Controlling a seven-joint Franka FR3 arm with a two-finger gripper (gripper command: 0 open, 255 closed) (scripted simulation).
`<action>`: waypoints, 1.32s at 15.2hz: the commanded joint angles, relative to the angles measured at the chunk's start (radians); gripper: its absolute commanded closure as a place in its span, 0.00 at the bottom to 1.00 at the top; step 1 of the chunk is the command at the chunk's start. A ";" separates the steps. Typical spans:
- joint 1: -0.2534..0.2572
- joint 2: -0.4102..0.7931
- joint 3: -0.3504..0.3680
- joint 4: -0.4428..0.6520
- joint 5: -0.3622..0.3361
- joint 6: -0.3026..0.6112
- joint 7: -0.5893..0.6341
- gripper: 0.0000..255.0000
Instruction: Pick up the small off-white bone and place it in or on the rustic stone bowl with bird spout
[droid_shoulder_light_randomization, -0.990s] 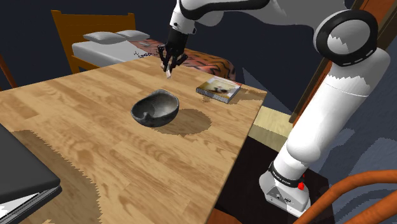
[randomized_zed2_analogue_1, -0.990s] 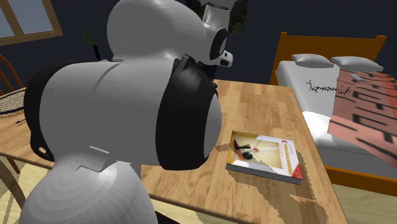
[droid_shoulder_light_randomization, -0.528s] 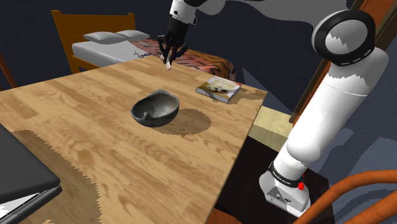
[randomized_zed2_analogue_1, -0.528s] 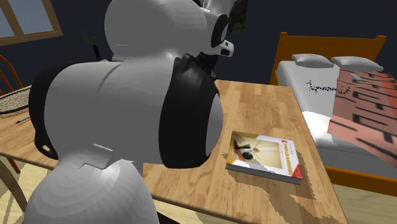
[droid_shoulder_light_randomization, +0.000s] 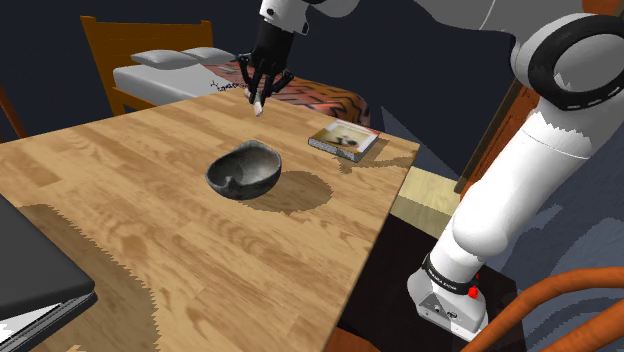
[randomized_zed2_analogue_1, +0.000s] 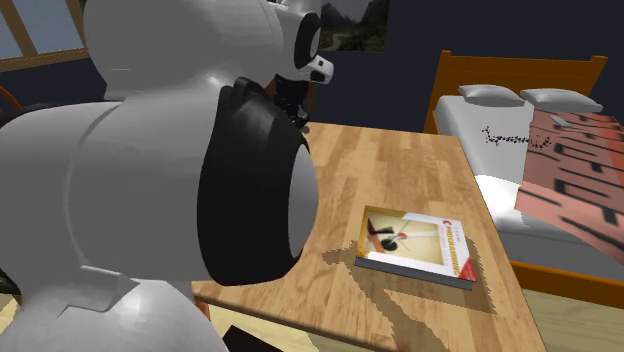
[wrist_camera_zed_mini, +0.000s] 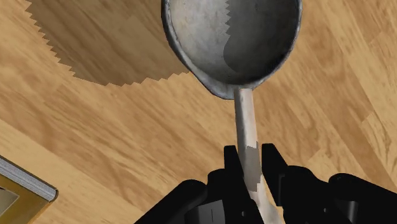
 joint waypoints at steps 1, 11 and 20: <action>0.017 -0.023 0.021 -0.023 0.001 0.007 0.038 1.00; 0.083 -0.098 0.114 -0.117 0.008 0.058 0.188 1.00; 0.088 -0.106 0.120 -0.244 0.021 0.177 0.170 1.00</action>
